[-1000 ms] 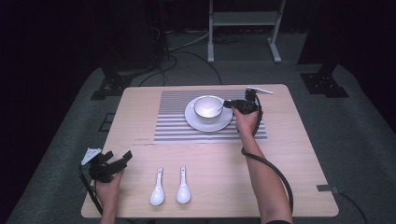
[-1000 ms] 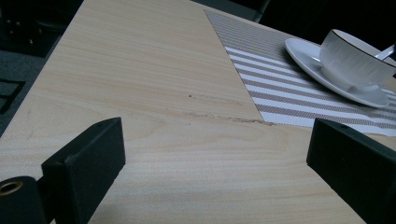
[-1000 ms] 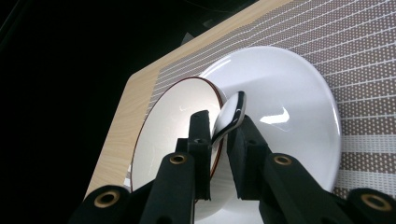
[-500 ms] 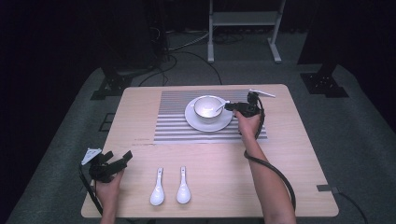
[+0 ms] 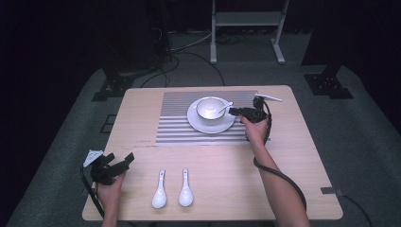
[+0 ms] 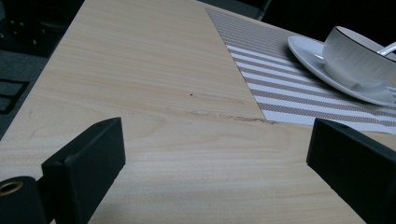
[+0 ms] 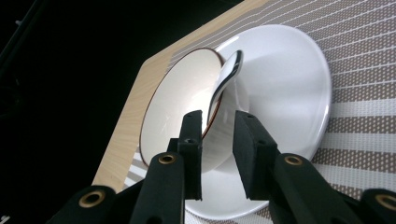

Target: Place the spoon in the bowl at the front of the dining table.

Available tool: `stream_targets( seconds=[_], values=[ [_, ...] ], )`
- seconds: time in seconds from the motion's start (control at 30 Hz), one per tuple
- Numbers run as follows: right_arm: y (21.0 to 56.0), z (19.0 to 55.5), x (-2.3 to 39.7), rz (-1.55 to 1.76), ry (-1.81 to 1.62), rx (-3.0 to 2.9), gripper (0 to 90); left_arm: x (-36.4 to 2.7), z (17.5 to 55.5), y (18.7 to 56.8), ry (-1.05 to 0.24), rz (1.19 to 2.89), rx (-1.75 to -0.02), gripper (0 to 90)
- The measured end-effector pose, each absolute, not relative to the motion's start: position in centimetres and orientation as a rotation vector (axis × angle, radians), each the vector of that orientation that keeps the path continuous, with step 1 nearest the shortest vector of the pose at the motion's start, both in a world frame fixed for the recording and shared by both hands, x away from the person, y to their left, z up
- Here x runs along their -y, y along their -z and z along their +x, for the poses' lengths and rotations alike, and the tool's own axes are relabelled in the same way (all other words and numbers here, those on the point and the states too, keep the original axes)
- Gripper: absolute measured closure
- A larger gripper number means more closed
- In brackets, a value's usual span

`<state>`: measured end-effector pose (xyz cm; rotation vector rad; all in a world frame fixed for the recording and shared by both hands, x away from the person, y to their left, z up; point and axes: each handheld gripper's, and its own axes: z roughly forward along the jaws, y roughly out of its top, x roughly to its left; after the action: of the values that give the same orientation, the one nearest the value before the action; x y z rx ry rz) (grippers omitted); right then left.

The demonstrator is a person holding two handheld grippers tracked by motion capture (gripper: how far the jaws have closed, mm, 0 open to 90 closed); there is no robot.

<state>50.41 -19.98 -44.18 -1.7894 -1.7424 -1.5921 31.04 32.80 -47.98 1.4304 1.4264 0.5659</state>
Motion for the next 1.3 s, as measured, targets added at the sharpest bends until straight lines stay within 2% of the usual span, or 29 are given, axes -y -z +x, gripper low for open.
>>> stream_targets(
  seconds=[1.3],
  values=[
    [45.8,44.5,20.9,-1.591,1.572,1.830,53.7,-32.6,31.0,48.0,-0.572,1.443,-1.429,2.7]
  ],
)
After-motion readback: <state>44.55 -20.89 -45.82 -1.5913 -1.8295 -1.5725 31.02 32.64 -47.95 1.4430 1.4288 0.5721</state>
